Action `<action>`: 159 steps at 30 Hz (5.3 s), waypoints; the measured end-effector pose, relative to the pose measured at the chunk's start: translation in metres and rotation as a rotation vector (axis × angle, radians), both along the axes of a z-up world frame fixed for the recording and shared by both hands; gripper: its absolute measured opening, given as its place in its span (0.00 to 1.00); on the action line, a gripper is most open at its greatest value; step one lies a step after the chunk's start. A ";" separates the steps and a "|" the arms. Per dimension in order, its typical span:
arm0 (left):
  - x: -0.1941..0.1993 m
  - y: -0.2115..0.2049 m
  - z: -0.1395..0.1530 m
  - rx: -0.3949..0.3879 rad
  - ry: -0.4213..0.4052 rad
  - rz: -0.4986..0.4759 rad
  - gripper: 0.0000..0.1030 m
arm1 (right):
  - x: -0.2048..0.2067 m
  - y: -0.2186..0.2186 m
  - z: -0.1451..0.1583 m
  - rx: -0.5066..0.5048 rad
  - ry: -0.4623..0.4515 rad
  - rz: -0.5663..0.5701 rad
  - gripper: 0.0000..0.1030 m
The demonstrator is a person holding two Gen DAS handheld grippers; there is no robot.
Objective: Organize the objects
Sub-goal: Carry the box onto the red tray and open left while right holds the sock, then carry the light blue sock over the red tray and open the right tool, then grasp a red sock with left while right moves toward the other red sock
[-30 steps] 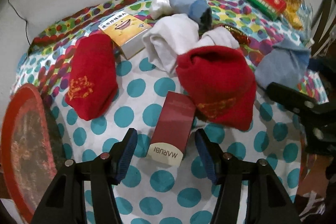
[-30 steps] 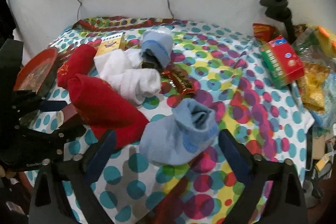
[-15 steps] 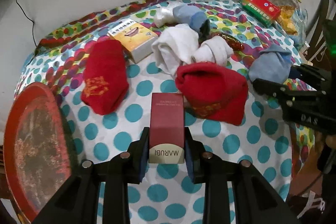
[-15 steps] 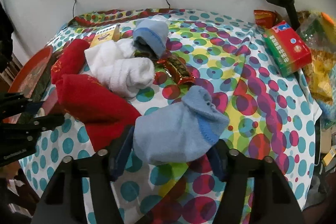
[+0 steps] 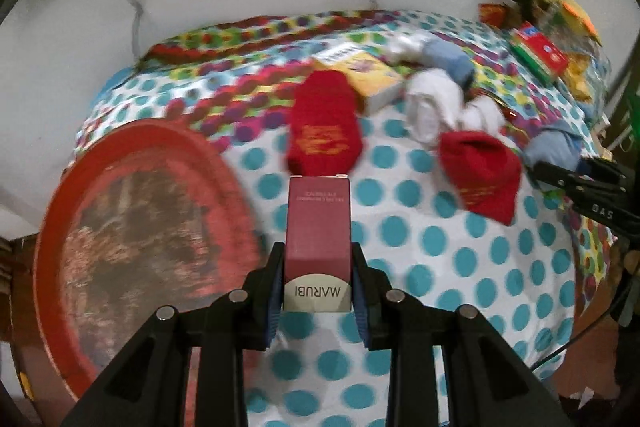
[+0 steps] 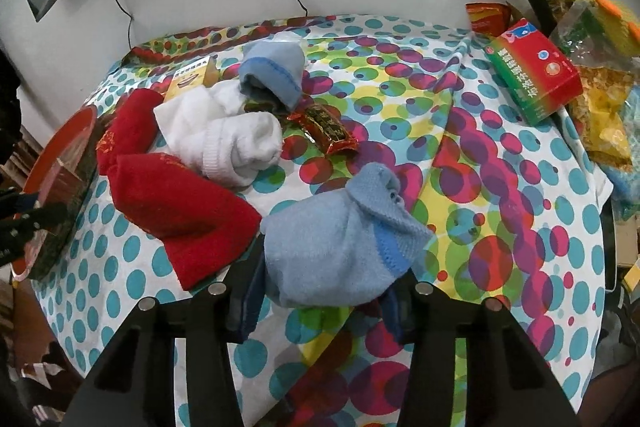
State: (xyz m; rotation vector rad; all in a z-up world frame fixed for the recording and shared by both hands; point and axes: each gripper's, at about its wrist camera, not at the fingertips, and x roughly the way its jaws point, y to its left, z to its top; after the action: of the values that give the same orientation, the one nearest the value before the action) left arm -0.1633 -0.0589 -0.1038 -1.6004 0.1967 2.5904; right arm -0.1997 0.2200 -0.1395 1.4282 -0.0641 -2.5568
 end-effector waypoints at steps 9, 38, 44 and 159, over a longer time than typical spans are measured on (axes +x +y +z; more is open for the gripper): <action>-0.012 -0.090 0.017 -0.036 0.022 0.133 0.29 | 0.001 -0.003 0.002 0.002 -0.010 -0.033 0.45; -0.025 -0.281 -0.037 -0.090 -0.129 0.399 0.30 | 0.004 -0.016 0.013 0.052 -0.009 -0.068 0.45; -0.027 -0.283 -0.042 -0.126 -0.137 0.391 0.31 | 0.006 -0.016 0.014 0.051 -0.010 -0.073 0.45; 0.069 -0.195 0.038 0.006 0.072 0.297 0.41 | -0.011 -0.335 0.060 0.068 0.010 0.414 0.89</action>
State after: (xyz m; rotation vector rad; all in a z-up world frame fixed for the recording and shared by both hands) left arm -0.0940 -0.2542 -0.0657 -1.6483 -0.0489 2.8645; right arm -0.2107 -0.1148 -0.0790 1.2914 0.2927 -2.2419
